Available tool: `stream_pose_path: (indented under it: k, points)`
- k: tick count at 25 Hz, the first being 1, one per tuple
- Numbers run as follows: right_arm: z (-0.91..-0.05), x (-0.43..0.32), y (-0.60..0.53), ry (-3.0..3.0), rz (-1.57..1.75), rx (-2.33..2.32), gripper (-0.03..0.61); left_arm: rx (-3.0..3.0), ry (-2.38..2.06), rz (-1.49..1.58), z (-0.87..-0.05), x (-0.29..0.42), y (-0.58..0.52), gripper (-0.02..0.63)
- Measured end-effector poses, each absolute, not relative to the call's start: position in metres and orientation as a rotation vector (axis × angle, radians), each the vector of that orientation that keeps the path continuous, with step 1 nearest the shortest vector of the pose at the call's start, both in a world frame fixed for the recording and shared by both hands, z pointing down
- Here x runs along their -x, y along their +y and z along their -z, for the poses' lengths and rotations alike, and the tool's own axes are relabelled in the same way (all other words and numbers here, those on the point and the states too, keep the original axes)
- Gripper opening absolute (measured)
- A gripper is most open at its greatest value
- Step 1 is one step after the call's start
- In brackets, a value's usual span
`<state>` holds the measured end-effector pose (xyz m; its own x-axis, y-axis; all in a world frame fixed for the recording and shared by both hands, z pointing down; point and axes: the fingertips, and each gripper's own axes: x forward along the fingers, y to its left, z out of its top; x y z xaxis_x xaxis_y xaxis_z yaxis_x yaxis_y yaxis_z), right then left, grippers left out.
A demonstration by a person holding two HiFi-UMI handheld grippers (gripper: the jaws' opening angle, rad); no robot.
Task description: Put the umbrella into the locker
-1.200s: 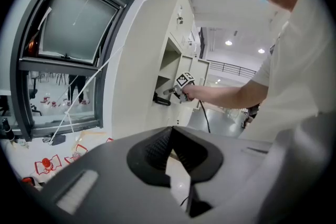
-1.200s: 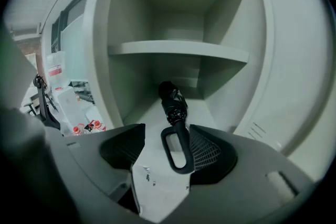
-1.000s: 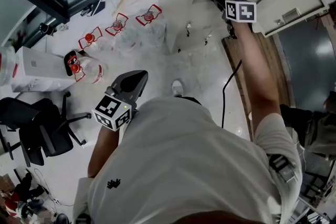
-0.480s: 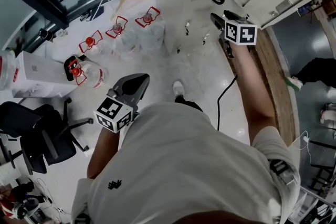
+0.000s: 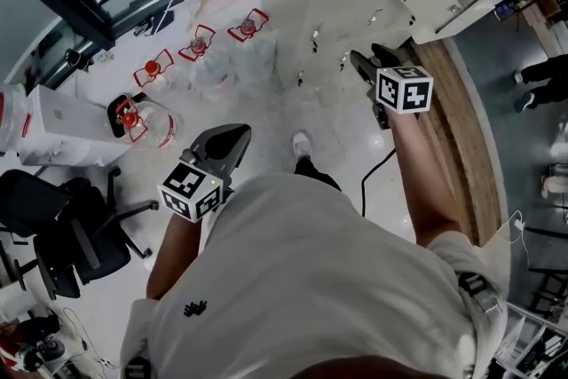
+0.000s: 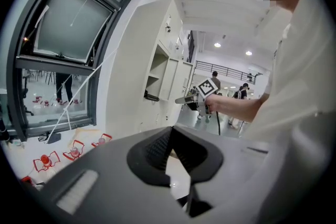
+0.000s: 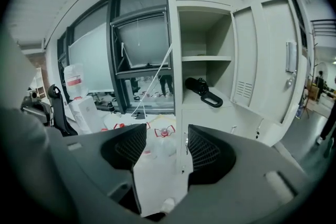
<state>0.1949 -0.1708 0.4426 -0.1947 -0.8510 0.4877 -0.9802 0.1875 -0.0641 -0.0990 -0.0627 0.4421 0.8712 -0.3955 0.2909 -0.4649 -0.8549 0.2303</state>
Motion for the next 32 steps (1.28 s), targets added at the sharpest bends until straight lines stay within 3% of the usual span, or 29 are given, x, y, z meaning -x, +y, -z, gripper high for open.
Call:
stream_pose_path:
  k: [16,32]
  points:
    - [-0.463,-0.126,-0.066,-2.182,-0.561,-1.74,0.204,-2.752,-0.591,-0.344,-0.457,0.121,-0.03,0.055]
    - [-0.459,-0.097,-0.043,-2.195,-0.519,-1.732,0.148,-2.744,-0.588,-0.348,-0.465,0.139,-0.012,0.055]
